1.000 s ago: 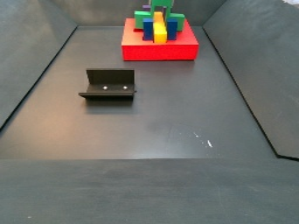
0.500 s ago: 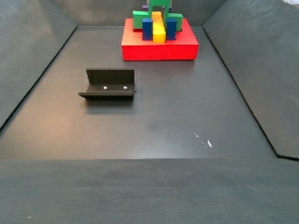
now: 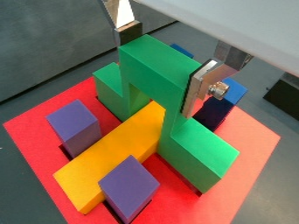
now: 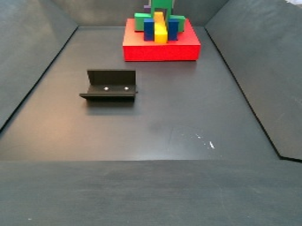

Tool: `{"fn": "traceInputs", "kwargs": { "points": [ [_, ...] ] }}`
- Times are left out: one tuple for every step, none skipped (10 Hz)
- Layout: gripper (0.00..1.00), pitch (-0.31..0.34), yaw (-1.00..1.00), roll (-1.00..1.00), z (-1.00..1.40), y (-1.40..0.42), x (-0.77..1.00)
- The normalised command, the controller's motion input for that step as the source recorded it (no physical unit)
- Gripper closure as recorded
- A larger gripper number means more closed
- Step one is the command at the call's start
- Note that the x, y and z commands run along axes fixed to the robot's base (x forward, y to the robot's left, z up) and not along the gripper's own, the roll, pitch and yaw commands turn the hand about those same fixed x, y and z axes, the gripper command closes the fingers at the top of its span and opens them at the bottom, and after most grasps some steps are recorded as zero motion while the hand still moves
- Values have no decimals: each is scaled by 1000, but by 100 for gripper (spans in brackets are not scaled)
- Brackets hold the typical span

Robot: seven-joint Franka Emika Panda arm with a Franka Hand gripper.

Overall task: Pick up the green object. Move up. Move to above the board. Insert the green object.
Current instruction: Insert the green object.

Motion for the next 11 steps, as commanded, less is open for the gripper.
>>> {"fn": "traceInputs", "kwargs": {
  "points": [
    [100, 0, -74, 0, -120, 0, 0],
    [100, 0, -40, 0, -129, 0, 0],
    [100, 0, -29, 0, -117, 0, 0],
    [100, 0, -14, 0, -157, 0, 0],
    [100, 0, -3, 0, -206, 0, 0],
    [100, 0, 0, 11, -271, 0, 0],
    [100, 0, 0, 44, -326, 0, 29],
    [100, -19, 0, 23, -489, -66, 9],
    [100, -44, 0, 14, -563, -49, 20],
    [100, -56, 0, 36, -597, -51, 0],
    [100, -60, 0, 51, -571, -69, 0]
  ]
}}
